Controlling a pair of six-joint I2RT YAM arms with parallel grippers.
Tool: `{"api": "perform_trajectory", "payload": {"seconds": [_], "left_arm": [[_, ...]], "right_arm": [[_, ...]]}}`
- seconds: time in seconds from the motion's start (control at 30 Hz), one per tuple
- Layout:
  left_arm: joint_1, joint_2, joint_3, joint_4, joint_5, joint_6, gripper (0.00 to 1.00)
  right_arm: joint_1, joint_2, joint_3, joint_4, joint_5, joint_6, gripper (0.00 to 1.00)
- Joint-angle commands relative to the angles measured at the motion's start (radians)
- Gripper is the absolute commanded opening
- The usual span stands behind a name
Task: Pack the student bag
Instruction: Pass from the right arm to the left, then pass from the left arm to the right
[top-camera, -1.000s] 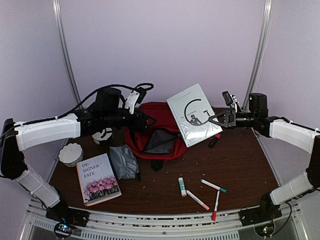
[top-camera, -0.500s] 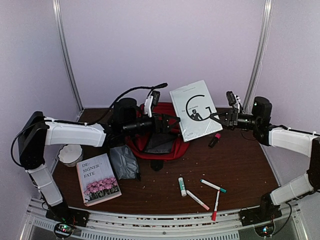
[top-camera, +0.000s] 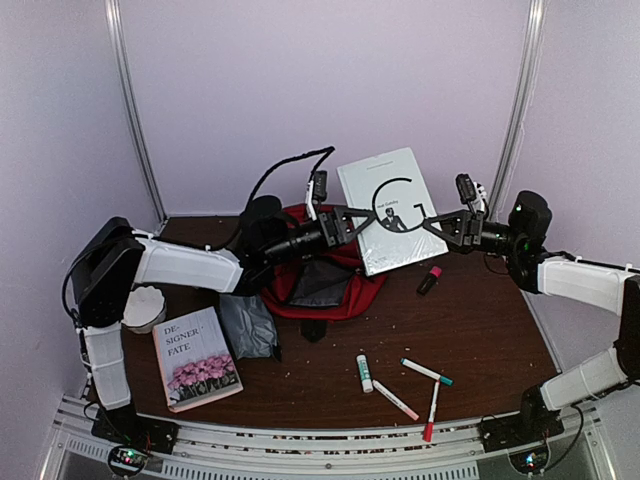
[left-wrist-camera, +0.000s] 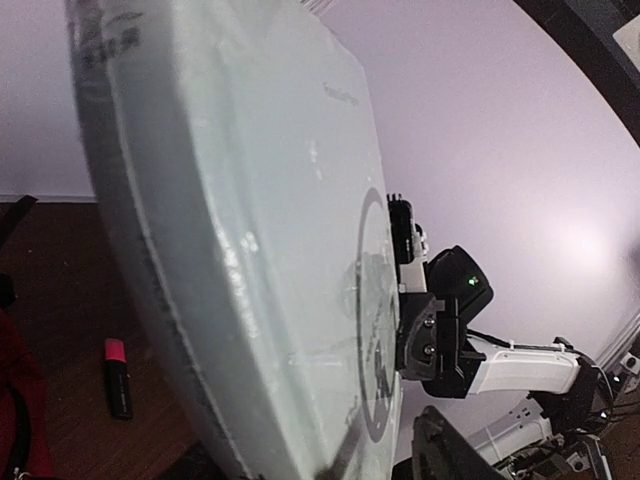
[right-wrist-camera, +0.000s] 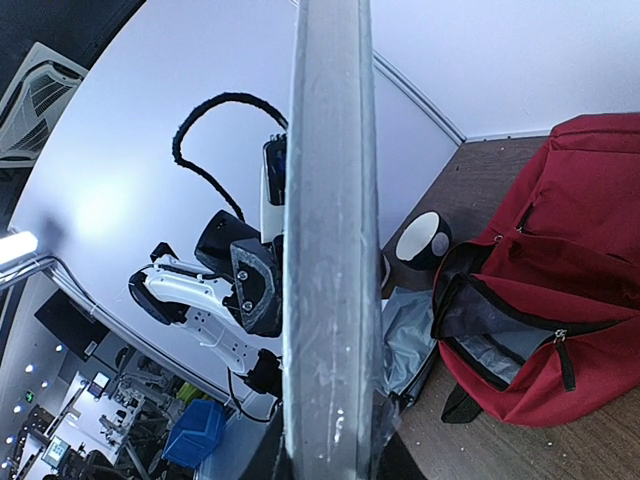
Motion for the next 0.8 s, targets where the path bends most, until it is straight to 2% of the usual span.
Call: {"api": "perform_trajectory", "payload": {"seconds": [0.0, 0.1, 0.23, 0.33, 0.37, 0.47, 0.53, 0.63, 0.77], "left_arm": [[0.005, 0.027, 0.047, 0.196, 0.081, -0.102, 0.54], [0.005, 0.030, 0.055, 0.219, 0.095, -0.110, 0.43], [0.009, 0.037, 0.072, 0.241, 0.142, -0.114, 0.22], [0.017, 0.055, 0.093, 0.275, 0.197, -0.130, 0.05], [0.020, 0.061, 0.093, 0.291, 0.198, -0.149, 0.01], [0.029, 0.073, 0.083, 0.338, 0.194, -0.188, 0.00], [0.032, 0.076, 0.077, 0.354, 0.192, -0.198, 0.00], [0.034, 0.076, 0.079, 0.358, 0.200, -0.206, 0.00], [0.038, 0.075, 0.083, 0.362, 0.211, -0.219, 0.00]], "right_arm": [[0.005, -0.033, 0.010, 0.117, -0.011, -0.009, 0.00], [0.014, -0.032, 0.014, 0.071, -0.011, -0.049, 0.00], [0.028, -0.034, 0.033, -0.047, -0.008, -0.146, 0.00], [0.033, -0.037, 0.059, -0.195, 0.002, -0.253, 0.00], [0.035, -0.036, 0.064, -0.225, 0.002, -0.272, 0.06], [0.043, -0.036, 0.072, -0.279, 0.001, -0.324, 0.39], [0.048, -0.036, 0.082, -0.338, 0.009, -0.372, 0.49], [0.058, -0.023, 0.100, -0.400, 0.015, -0.423, 0.53], [0.068, 0.014, 0.114, -0.410, -0.009, -0.421, 0.51]]}}
